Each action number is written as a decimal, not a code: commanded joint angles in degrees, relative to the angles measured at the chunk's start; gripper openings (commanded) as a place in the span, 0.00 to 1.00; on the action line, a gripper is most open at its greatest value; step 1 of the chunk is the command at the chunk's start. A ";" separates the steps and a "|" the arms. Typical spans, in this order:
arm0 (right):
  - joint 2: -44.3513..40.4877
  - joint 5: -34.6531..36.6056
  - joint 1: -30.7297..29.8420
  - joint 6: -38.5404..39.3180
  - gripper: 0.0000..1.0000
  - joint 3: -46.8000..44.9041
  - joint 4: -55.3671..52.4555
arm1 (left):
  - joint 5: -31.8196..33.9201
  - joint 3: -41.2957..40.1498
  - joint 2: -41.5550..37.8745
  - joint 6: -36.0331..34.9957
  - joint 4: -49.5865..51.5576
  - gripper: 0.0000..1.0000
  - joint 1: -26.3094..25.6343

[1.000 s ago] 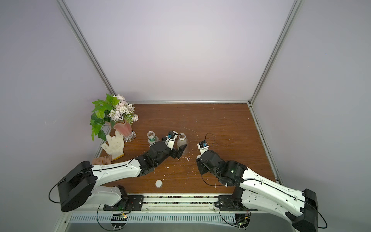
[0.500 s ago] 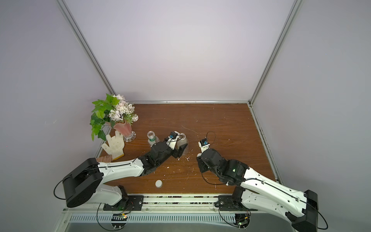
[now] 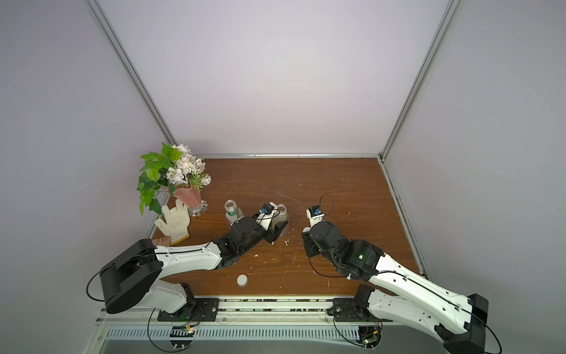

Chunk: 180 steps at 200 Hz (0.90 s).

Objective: Screw on the bottle caps
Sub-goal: Screw the bottle cap onto the plastic bottle.

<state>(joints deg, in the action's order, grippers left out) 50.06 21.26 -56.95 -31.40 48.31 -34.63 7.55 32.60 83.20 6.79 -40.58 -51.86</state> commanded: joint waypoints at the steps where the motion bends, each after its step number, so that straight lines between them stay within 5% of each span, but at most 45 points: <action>1: 0.48 1.60 0.76 -0.59 0.41 2.54 -0.96 | -2.57 -0.85 0.97 -0.82 -2.94 0.64 -0.79; 82: 1.74 0.54 2.28 -0.24 0.41 3.11 -0.22 | -2.02 -2.27 1.08 -0.39 -5.21 0.60 -0.79; 180: 1.97 0.32 3.04 0.02 0.41 4.42 -0.25 | -11.74 -1.62 0.39 1.04 -6.63 0.57 -0.79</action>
<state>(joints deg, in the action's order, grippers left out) 51.99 21.19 -54.24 -31.35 50.76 -34.68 0.71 30.79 84.33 7.27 -45.76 -52.07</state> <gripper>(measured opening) 0.425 0.570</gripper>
